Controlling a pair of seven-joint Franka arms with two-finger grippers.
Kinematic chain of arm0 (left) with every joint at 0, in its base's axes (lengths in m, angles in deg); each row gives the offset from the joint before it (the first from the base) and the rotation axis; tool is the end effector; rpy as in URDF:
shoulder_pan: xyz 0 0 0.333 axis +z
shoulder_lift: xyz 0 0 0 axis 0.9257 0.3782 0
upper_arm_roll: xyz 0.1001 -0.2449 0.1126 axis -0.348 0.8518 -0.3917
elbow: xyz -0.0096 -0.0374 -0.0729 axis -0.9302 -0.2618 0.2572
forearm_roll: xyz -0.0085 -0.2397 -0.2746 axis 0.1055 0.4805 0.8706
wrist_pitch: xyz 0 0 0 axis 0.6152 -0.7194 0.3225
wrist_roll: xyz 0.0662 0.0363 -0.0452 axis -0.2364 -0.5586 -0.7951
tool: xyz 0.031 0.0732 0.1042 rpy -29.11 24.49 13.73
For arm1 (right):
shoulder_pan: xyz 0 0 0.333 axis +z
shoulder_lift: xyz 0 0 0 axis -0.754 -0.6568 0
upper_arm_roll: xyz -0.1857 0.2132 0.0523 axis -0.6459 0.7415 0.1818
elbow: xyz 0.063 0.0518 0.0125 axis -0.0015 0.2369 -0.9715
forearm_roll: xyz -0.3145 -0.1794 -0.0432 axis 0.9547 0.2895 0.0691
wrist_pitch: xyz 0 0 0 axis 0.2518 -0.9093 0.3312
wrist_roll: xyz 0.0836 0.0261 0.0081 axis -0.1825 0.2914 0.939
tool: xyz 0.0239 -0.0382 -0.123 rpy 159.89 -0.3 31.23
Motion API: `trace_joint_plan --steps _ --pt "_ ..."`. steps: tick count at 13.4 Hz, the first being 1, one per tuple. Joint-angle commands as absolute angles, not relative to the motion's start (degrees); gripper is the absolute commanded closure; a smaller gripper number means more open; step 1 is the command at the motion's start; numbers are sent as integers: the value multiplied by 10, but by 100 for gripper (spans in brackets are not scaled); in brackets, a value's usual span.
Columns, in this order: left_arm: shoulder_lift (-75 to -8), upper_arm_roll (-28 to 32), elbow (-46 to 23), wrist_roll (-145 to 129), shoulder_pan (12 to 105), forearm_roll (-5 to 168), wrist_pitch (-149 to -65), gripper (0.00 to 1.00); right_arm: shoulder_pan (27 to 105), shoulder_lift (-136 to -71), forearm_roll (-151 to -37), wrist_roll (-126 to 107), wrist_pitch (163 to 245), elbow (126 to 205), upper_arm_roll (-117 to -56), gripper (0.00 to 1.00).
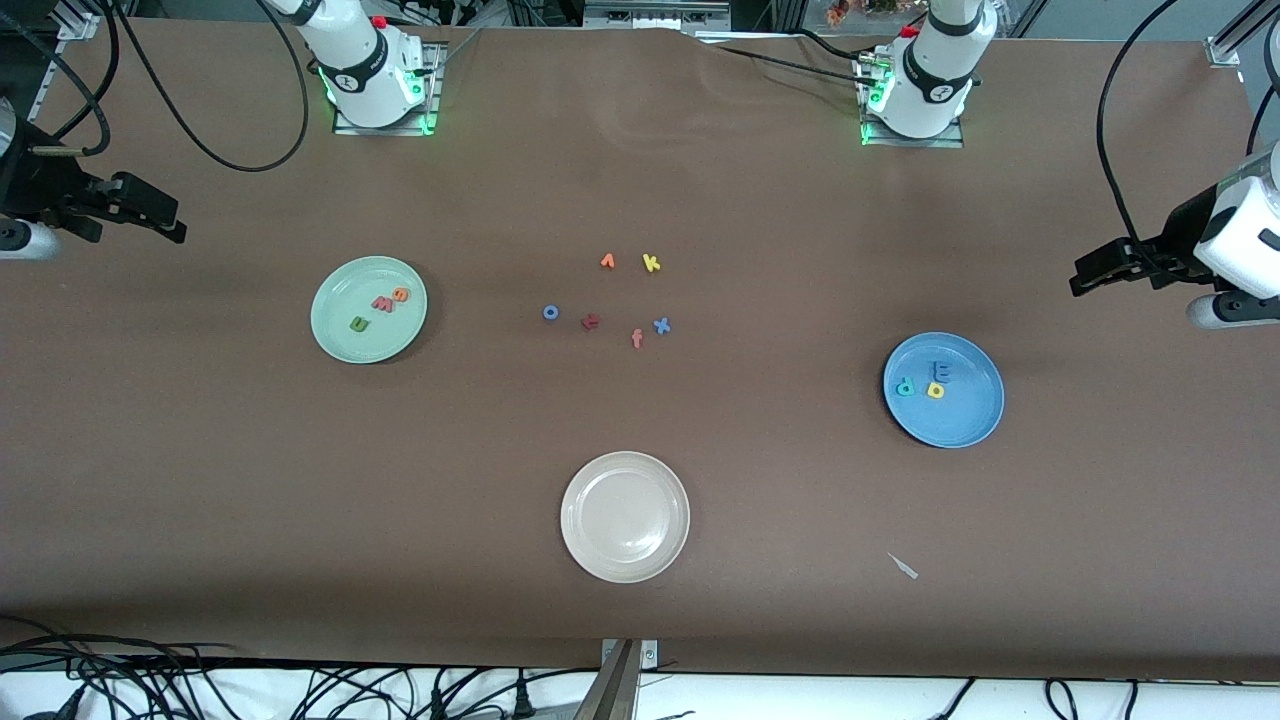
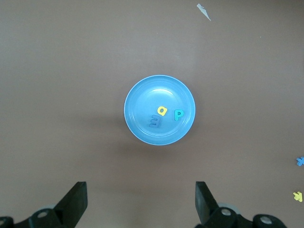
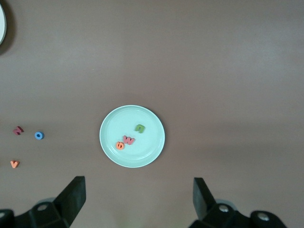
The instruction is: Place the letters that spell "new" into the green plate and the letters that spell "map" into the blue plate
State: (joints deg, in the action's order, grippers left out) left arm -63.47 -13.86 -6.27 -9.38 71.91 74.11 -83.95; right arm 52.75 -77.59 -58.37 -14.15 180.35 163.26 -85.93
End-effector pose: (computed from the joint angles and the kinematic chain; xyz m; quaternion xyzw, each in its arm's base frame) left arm 0.5409 0.0136 0.5106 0.9972 0.0637 -0.0373 0.0142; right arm 0.5153 -0.0077 0.5445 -0.9997 0.0040 0.0214 0.0095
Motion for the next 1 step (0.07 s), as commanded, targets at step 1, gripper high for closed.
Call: trace_joint_plan --steps 1 --pt "-641 -139 -66 -100 721 742 -845 0 521 -782 -589 -133 1791 1617 -856 0"
